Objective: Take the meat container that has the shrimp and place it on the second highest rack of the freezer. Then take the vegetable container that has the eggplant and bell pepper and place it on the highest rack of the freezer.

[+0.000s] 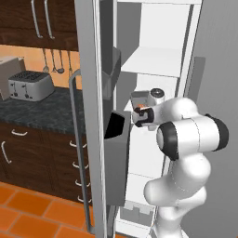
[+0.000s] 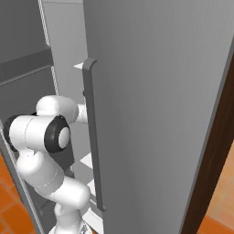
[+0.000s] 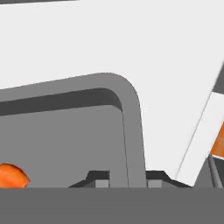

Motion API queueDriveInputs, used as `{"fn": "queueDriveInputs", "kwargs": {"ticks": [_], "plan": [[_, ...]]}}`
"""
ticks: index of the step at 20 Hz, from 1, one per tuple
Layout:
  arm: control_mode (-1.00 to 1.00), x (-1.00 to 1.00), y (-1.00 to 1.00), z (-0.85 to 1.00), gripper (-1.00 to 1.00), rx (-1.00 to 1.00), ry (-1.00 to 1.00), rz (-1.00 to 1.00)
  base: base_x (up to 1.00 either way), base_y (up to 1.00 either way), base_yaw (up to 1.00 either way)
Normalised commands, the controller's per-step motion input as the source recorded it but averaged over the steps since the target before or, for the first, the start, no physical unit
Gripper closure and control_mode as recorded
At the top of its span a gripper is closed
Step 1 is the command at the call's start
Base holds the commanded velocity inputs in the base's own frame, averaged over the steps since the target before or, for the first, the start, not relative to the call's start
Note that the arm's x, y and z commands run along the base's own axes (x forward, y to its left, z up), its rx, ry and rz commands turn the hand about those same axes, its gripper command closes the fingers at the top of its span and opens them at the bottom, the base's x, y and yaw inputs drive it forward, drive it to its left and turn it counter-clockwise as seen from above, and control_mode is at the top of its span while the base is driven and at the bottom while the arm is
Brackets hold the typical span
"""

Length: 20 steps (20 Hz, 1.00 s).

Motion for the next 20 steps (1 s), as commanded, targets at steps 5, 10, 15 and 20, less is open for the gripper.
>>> {"fn": "queueDriveInputs", "kwargs": {"ticks": [5, 10, 15, 20], "plan": [[-1.0, 0.21, -0.08, -0.17, -1.0, 0.0, -0.05, 0.0, 0.0, 0.0, 0.0], [-1.0, -0.78, 0.0, 0.0, -1.0, 0.0, -0.57, 0.0, 0.0, 0.0, 0.0], [-1.0, -0.88, -0.01, 0.55, -1.0, 0.03, -0.44, 0.06, 0.0, 0.0, 0.0], [-1.0, -0.98, 0.06, 0.99, -1.0, -0.02, -0.03, 0.09, 0.0, 0.0, 0.0]]}}
